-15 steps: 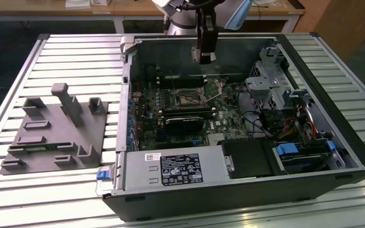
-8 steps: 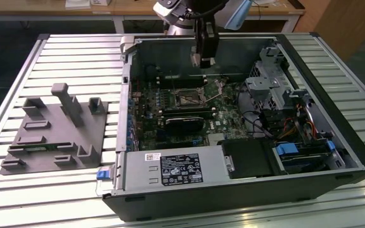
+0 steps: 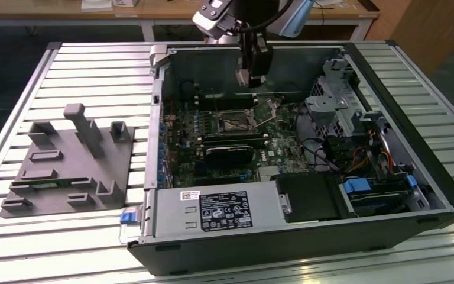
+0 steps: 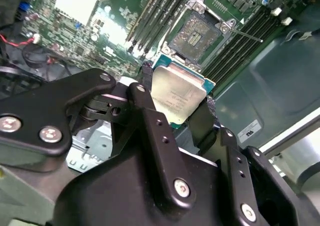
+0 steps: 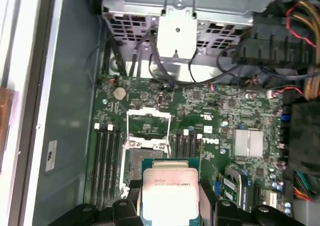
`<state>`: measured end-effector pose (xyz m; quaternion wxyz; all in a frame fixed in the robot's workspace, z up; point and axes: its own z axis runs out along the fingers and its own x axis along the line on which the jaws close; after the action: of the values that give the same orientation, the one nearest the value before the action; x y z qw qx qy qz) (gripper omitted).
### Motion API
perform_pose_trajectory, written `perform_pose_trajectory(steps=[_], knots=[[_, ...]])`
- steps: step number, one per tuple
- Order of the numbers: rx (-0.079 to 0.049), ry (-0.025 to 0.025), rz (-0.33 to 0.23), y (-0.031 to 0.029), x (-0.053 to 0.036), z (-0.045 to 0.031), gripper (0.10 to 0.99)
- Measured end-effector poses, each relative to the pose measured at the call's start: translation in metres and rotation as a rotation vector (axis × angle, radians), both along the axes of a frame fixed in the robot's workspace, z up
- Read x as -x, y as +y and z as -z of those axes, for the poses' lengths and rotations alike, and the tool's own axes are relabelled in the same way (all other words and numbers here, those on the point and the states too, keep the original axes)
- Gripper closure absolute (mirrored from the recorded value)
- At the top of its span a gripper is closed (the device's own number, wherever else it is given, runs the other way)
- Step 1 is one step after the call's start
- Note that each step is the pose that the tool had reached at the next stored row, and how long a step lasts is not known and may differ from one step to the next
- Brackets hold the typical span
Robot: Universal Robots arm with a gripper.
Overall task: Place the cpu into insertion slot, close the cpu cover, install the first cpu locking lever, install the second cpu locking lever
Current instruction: 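Place the cpu into insertion slot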
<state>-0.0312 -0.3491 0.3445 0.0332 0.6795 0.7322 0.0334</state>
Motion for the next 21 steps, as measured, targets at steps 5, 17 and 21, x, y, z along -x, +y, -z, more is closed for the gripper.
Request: perform_pose_trajectory(steps=[5, 17, 21], knots=[[-0.002, 0.0019, -0.022, 0.0, 0.0002, 0.0086, 0.545], [-0.002, 0.005, 0.041, 0.0032, 0.0008, 0.0268, 0.545], [-0.002, 0.0056, 0.052, 0.0041, 0.0008, 0.034, 0.545]])
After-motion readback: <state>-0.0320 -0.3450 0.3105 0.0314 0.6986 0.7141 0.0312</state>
